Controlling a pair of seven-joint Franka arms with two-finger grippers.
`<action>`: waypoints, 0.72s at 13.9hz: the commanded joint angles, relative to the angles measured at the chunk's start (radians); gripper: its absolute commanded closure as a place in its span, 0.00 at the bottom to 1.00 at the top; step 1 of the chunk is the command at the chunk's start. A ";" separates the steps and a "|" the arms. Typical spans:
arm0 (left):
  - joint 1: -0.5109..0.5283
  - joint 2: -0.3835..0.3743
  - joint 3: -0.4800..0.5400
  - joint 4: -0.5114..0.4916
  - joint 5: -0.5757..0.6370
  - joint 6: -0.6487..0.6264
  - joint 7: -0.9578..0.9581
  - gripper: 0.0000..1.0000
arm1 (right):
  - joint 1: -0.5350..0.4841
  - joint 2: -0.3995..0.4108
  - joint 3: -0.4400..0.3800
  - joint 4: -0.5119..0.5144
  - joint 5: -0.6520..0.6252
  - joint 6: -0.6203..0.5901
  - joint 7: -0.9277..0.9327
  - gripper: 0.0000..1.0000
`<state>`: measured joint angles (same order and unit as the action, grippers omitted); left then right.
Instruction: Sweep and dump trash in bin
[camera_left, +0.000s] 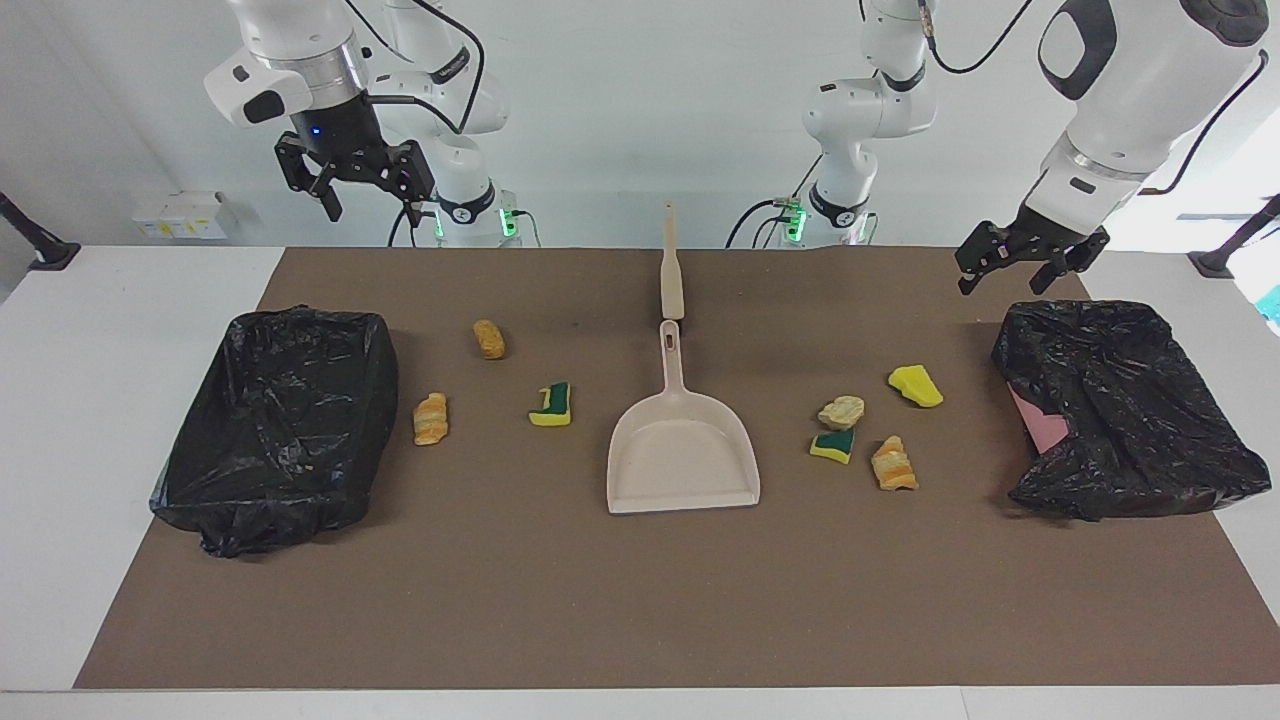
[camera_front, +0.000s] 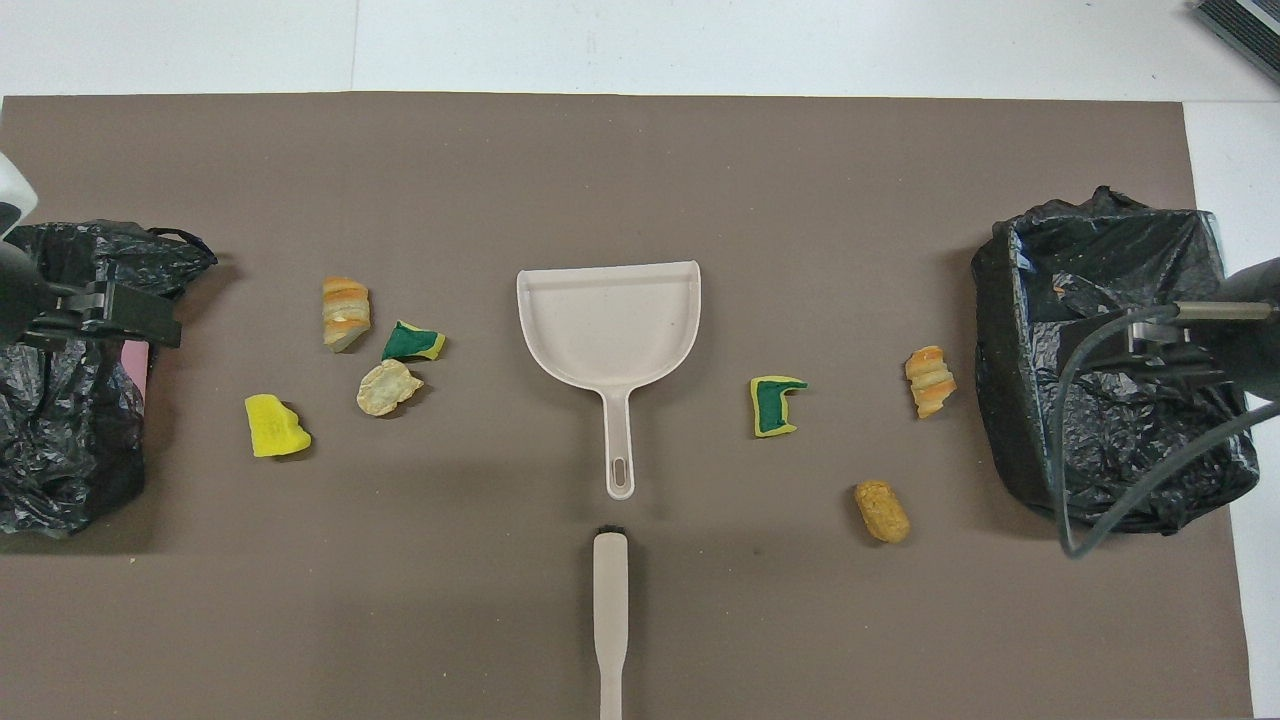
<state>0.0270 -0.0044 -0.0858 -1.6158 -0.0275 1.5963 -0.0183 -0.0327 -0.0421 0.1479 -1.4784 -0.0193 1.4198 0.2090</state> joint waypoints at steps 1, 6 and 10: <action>-0.013 -0.020 0.011 -0.023 -0.003 0.001 -0.003 0.00 | -0.012 -0.010 0.001 -0.010 0.021 -0.009 0.017 0.00; -0.013 -0.023 0.011 -0.029 -0.003 0.005 0.001 0.00 | -0.010 -0.010 -0.001 -0.008 0.018 -0.010 0.013 0.00; -0.015 -0.023 0.011 -0.032 -0.005 0.005 0.000 0.00 | -0.032 -0.008 -0.002 -0.008 0.018 -0.009 0.012 0.00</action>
<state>0.0270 -0.0045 -0.0866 -1.6169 -0.0275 1.5963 -0.0182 -0.0436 -0.0421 0.1443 -1.4784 -0.0193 1.4197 0.2090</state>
